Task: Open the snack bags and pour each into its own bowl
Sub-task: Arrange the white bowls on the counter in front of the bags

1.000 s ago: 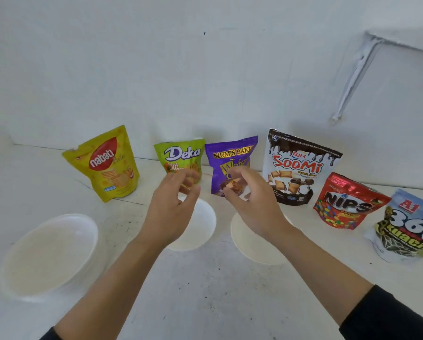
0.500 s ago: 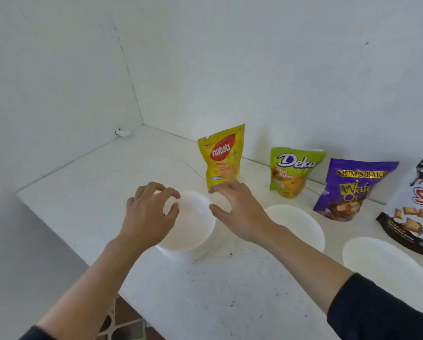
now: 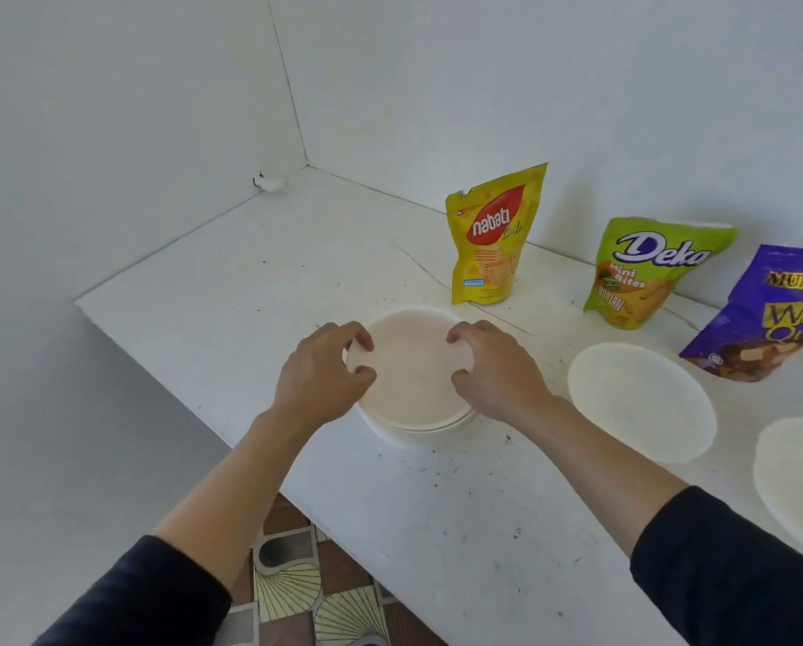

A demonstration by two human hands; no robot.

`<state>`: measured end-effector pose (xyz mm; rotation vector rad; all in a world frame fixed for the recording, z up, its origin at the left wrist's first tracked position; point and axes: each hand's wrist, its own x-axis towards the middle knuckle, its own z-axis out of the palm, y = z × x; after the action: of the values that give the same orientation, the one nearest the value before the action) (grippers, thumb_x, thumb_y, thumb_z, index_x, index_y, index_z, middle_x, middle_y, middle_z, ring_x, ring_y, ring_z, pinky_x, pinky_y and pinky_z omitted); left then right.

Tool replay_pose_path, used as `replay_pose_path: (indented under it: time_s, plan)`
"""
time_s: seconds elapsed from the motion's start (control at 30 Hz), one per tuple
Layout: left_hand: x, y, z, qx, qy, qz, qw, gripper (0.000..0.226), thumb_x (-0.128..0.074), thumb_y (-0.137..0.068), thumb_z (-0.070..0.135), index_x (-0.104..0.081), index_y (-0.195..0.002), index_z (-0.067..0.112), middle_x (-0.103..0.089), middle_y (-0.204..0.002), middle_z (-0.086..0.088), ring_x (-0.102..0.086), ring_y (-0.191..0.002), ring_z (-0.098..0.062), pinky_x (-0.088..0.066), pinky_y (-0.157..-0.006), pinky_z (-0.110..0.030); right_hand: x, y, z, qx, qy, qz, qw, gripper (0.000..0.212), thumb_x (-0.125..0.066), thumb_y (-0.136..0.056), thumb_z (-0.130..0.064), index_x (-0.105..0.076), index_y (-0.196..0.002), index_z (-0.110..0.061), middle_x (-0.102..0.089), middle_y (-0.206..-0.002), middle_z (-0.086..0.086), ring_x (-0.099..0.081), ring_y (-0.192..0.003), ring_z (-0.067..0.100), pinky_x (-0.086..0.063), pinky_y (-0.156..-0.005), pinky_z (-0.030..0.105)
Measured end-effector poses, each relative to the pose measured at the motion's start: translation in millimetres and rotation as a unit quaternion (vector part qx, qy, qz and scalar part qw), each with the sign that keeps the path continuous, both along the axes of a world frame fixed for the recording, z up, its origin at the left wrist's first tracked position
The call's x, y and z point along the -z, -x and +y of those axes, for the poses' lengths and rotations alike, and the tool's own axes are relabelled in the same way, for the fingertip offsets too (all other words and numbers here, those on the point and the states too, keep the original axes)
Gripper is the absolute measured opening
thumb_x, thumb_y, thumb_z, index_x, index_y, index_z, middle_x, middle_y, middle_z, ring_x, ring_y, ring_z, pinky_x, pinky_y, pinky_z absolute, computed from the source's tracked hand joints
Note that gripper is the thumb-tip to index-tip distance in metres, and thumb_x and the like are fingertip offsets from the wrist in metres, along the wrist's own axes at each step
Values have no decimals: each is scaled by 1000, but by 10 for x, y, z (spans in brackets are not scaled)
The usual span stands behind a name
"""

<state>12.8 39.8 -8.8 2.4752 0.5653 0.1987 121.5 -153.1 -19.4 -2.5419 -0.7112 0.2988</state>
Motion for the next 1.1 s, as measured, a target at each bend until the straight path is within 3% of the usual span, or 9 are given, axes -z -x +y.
replay_pose_path:
  time_s: [0.2,0.5,0.67,0.8,0.93,1.0,1.1]
  plan:
    - [-22,-86,48,15,14,29,999,31,-69,-78,22,-62,-102,40,-62,-103,11,-62,-89,-18,-56,-78,-37,-33,6,-34,11,-22,-12,1000,45,-58,-82,-9,-57,-125,-23,-58,-122,-4,-56,-105,23,-49,-79,36]
    - [-321,-117,35,33,41,-10,999,33,-63,-84,23,-61,-107,47,-62,-119,21,-61,-104,-12,-53,-87,-37,-307,-13,-103,32,-92,-38,995,50,-52,-84,1,-57,-128,-22,-58,-132,-1,-54,-111,24,-49,-86,38]
    - [-656,-349,-152,60,62,-83,993,32,-61,-85,14,-64,-106,39,-67,-109,14,-65,-88,-3,-56,-73,-29,-630,-121,-303,85,-202,-22,975,51,-47,-78,8,-62,-116,-22,-61,-118,1,-55,-97,21,-45,-66,26]
    - [-779,-600,-528,72,86,-148,983,33,-62,-84,11,-65,-107,35,-67,-104,12,-65,-84,-3,-52,-63,-22,-800,-187,-687,137,-228,-22,964,53,-45,-76,10,-63,-112,-24,-57,-107,-1,-53,-82,15,-38,-46,13]
    - [-804,-795,-1087,124,101,-173,972,34,-65,-83,7,-66,-109,30,-63,-100,18,-62,-82,2,-45,-61,-9,-870,-142,-1284,194,-228,-45,953,54,-45,-76,11,-64,-114,-23,-53,-102,-2,-49,-83,20,-32,-51,19]
    - [-790,-885,-1415,154,110,-178,966,36,-65,-82,5,-66,-110,28,-65,-102,16,-62,-83,-2,-46,-64,-12,-885,-70,-1629,223,-217,-60,949,54,-46,-77,10,-63,-116,-23,-53,-102,-1,-52,-86,20,-34,-53,17]
    - [-758,-970,-1965,204,119,-178,955,36,-64,-82,3,-64,-108,28,-67,-105,12,-64,-86,-9,-51,-69,-18,-892,45,-2177,260,-207,-88,939,53,-48,-77,11,-62,-118,-20,-54,-105,-4,-52,-98,20,-38,-70,23]
